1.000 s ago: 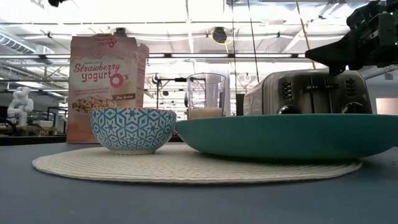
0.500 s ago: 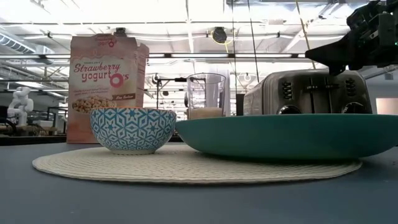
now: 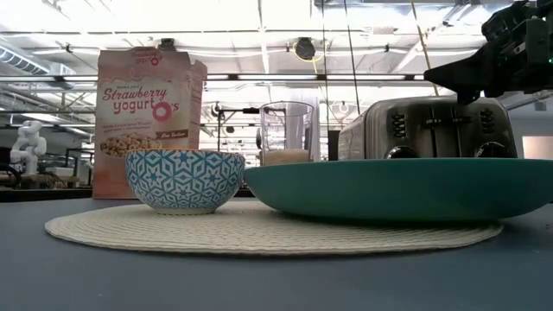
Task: Arrange a breakfast setting
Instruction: Pour the cereal from the cereal box into the orange bowl
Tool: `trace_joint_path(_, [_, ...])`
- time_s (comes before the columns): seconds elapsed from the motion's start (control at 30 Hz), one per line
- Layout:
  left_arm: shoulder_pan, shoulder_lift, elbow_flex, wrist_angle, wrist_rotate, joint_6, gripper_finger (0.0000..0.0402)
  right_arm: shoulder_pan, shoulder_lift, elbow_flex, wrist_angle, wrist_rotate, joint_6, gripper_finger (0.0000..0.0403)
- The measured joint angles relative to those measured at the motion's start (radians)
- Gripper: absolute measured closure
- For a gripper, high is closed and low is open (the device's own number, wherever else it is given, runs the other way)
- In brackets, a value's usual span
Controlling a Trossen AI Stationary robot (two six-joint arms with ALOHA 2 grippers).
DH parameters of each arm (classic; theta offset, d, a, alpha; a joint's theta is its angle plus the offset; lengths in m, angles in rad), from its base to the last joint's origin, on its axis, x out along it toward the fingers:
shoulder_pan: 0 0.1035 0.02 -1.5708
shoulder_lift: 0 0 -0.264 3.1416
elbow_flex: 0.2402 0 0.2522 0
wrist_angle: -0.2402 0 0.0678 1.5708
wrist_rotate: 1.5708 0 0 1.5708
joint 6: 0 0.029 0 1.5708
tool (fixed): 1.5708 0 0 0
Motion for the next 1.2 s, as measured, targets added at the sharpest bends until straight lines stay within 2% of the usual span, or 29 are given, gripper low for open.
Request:
trace_joint_path(0.37, [0.131, 0.056, 0.000, -0.028, 0.011, 0.047, 0.0094, 0.000, 0.000, 0.000, 0.000, 0.000, -0.012, 0.0392])
trace_joint_path(0.5, [0.189, 0.106, 0.000, -0.029, 0.105, 0.122, 0.0094, 0.000, 0.000, 0.000, 0.000, 0.000, -0.027, 0.0392])
trace_joint_path(0.6, [0.248, 0.144, 0.000, -0.029, 0.136, 0.163, 0.0094, 0.000, 0.000, 0.000, 0.000, 0.000, -0.027, 0.0392])
trace_joint_path(0.9, [0.482, 0.237, -0.001, -0.036, 0.322, 0.289, 0.0094, 0.000, 0.000, 0.000, 0.000, 0.000, -0.027, 0.0392])
trace_joint_path(1.1, [0.593, 0.282, -0.001, -0.081, 0.435, 0.299, 0.0094, 0.000, 0.000, 0.000, 0.000, 0.000, -0.027, 0.0392])
trace_joint_path(1.2, [0.622, 0.305, -0.001, -0.126, 0.454, 0.293, 0.0094, 0.000, 0.000, 0.000, 0.000, 0.000, -0.027, 0.0392])
